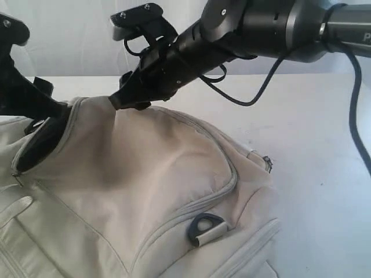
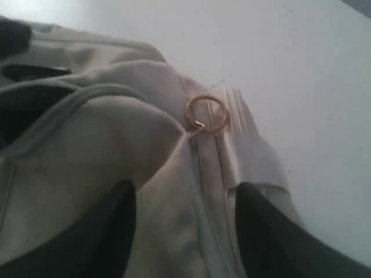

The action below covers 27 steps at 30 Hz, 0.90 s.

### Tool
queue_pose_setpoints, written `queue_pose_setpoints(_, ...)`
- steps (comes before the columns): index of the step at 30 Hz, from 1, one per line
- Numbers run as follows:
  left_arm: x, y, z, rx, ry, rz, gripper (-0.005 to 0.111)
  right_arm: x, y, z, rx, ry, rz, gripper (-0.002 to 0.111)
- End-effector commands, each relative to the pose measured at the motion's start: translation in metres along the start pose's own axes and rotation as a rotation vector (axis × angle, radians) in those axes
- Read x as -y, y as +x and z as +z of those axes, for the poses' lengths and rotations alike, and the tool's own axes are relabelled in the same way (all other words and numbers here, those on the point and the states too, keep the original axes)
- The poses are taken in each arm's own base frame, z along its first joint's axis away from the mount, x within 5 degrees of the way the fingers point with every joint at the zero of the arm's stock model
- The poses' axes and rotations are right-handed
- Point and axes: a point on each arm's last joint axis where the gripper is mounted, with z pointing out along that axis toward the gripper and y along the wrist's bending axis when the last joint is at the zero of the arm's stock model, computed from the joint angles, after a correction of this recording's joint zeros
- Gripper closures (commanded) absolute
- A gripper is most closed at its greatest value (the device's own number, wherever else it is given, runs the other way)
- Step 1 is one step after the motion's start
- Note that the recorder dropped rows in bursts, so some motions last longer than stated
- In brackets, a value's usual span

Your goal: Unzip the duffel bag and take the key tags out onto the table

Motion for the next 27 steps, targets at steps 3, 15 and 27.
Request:
queue_pose_setpoints(3,-0.011,-0.001,-0.029,-0.058,0.056,-0.081,0.035,0.012,0.011,-0.018,-0.174,0.158,-0.057,0.058)
queue_pose_setpoints(15,0.004,0.05,-0.075,-0.531,0.377,-0.078,0.037,-0.003,0.015,-0.073,-0.336,0.168,0.033,0.057)
queue_pose_setpoints(27,0.021,0.108,-0.062,-0.61,0.4,-0.123,0.039,-0.001,0.058,-0.068,-0.594,0.202,0.067,0.049)
